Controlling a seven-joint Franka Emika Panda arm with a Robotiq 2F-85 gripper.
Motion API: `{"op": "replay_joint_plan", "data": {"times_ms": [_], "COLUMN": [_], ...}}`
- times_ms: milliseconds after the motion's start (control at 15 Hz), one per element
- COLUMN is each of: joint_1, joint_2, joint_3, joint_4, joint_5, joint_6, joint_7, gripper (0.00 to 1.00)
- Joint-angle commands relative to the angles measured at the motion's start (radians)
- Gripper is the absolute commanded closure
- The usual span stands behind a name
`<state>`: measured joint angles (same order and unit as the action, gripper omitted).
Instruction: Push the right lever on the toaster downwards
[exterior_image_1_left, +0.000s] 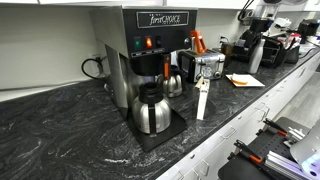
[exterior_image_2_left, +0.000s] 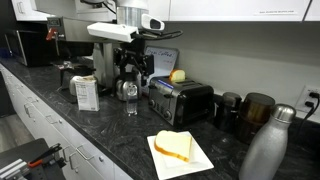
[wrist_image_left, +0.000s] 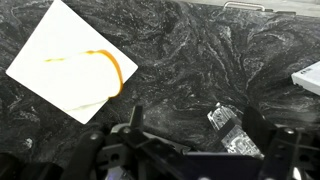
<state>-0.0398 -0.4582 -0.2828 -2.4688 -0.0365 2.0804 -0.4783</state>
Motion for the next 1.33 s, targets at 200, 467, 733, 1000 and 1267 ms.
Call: {"op": "replay_joint_plan", "data": {"times_ms": [200, 467, 733, 1000, 1267], "joint_1": [-0.015, -0.02, -0.006, -0.011, -0.011], "joint_2": [0.022, 0.061, 0.14, 0.151, 0.152], "joint_3": [0.033, 0.065, 0.055, 0.064, 0.064], "joint_4": [0.012, 0.028, 0.041, 0.03, 0.036], "joint_5": [-0.01, -0.062, -0.035, -0.035, -0.035], "joint_6": [0.044, 0.17, 0.297, 0.318, 0.319], "joint_7": [0.014, 0.037, 0.036, 0.031, 0.031], "gripper": [0.0, 0.0, 0.0, 0.0, 0.0]}}
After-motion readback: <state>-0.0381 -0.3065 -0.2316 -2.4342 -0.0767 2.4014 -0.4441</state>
